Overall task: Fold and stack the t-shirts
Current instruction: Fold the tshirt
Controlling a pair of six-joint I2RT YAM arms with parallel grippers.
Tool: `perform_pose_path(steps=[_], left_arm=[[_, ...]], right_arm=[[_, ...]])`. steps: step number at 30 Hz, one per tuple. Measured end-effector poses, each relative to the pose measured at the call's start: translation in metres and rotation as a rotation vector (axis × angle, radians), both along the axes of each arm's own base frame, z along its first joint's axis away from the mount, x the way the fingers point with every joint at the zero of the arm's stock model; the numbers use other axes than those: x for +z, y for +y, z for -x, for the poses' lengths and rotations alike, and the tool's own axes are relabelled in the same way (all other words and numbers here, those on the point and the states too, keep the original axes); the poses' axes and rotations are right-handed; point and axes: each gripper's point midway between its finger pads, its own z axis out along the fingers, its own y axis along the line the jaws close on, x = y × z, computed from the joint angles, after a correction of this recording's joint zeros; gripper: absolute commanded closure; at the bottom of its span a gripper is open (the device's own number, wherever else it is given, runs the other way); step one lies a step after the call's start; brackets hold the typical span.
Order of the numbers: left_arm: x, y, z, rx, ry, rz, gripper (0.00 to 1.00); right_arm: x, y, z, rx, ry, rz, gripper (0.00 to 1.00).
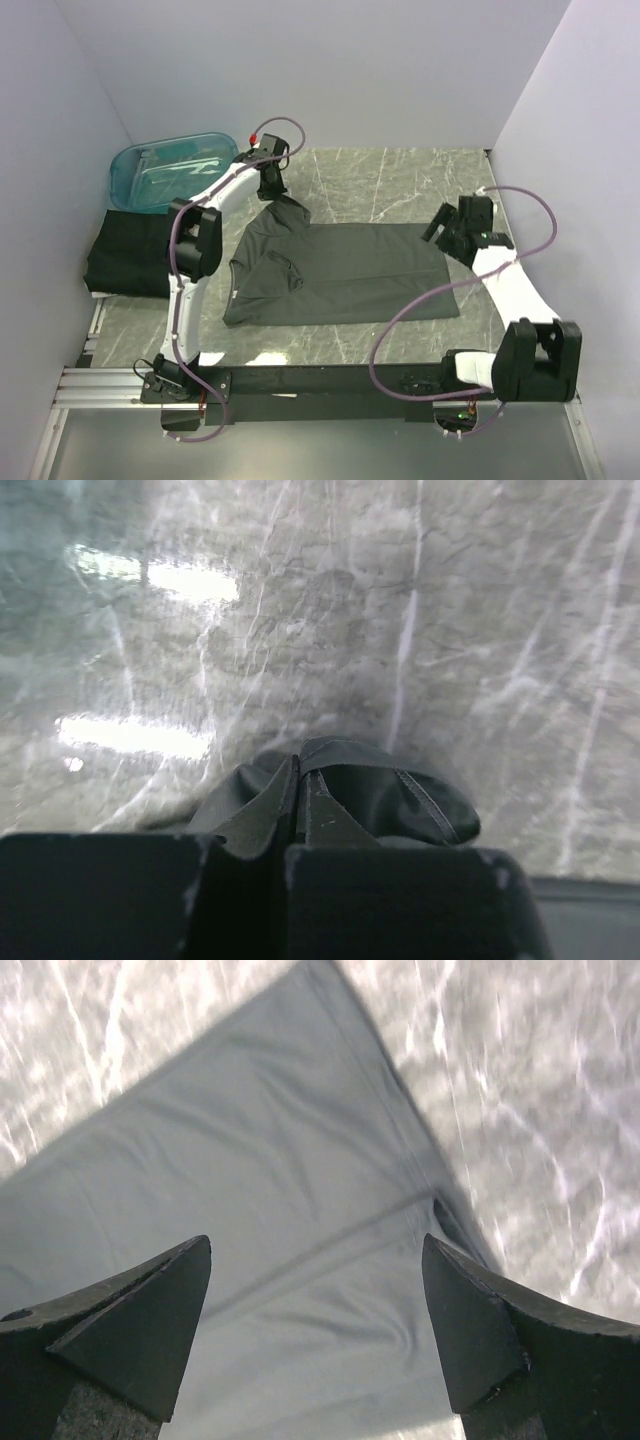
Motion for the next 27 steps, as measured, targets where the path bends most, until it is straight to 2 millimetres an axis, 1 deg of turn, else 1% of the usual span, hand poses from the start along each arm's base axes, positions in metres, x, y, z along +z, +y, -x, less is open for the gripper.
perform_pose_path(steps=[3,5,10,16,18,21,25,27], left_arm=[[0.015,0.0,0.002,-0.001,-0.028,0.01,0.99],[0.021,-0.002,0.002,-0.003,-0.044,0.015,1.0],[0.023,-0.003,0.008,-0.006,-0.057,0.012,1.0],[0.017,0.003,0.016,0.012,-0.046,-0.004,1.0],[0.017,0.004,0.018,0.016,-0.046,-0.005,1.0],[0.018,0.007,0.022,0.024,-0.046,-0.005,1.0],[0.022,0.009,0.029,0.029,-0.052,0.003,1.0],[0.025,0.01,0.031,0.031,-0.06,0.008,1.0]], right_arm=[[0.004,-0.004,-0.019,-0.017,0.002,0.012,0.09],[0.004,-0.008,-0.035,-0.037,0.015,0.024,0.09],[-0.001,-0.019,-0.084,-0.074,0.048,0.064,0.13],[-0.02,-0.03,-0.129,-0.102,0.118,0.109,0.24],[-0.032,-0.032,-0.143,-0.101,0.148,0.121,0.31],[-0.052,-0.034,-0.153,-0.102,0.206,0.145,0.34],[-0.077,-0.036,-0.152,-0.103,0.292,0.171,0.35],[-0.084,-0.036,-0.149,-0.102,0.325,0.183,0.36]])
